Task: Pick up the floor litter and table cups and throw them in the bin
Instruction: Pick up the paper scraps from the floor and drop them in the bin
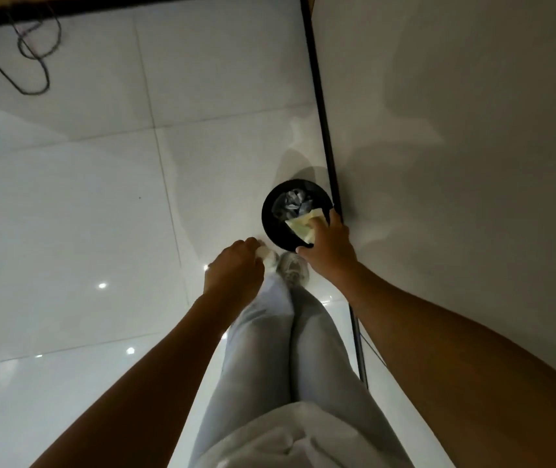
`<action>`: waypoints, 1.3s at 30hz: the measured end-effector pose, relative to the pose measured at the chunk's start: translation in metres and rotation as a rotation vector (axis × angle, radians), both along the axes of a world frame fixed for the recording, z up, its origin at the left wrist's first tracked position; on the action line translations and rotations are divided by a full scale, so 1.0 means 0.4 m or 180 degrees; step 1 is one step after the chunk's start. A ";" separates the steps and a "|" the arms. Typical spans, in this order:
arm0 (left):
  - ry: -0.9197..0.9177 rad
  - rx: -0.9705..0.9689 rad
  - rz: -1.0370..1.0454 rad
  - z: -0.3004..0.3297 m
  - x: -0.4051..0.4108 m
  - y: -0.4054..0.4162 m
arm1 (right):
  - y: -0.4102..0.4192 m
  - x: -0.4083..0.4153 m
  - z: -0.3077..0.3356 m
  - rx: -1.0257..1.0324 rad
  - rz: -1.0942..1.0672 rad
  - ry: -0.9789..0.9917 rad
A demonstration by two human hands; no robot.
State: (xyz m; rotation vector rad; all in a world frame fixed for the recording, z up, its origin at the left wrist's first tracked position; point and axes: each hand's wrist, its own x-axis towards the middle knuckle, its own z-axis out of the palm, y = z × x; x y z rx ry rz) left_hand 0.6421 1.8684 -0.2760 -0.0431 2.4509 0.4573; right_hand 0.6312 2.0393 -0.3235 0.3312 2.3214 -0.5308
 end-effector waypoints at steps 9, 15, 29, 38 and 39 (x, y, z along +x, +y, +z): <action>-0.0133 0.0156 -0.0190 -0.145 -0.083 0.124 | 0.058 0.049 -0.112 -0.0050 -0.0559 -0.0136; -0.0708 -0.0072 -0.0852 -0.172 -0.174 0.202 | 0.085 0.065 -0.079 0.0081 -0.0654 -0.0214; -0.0143 -0.0390 0.0010 0.235 -0.056 -0.059 | -0.139 -0.100 0.315 -0.0386 0.1206 0.0372; 0.0184 -0.0751 0.1658 0.461 0.275 -0.192 | -0.350 0.020 0.557 -0.0322 0.3497 0.0620; 0.0213 -0.0780 0.1866 0.476 0.326 -0.204 | -0.377 0.057 0.573 -0.0303 0.3734 0.0599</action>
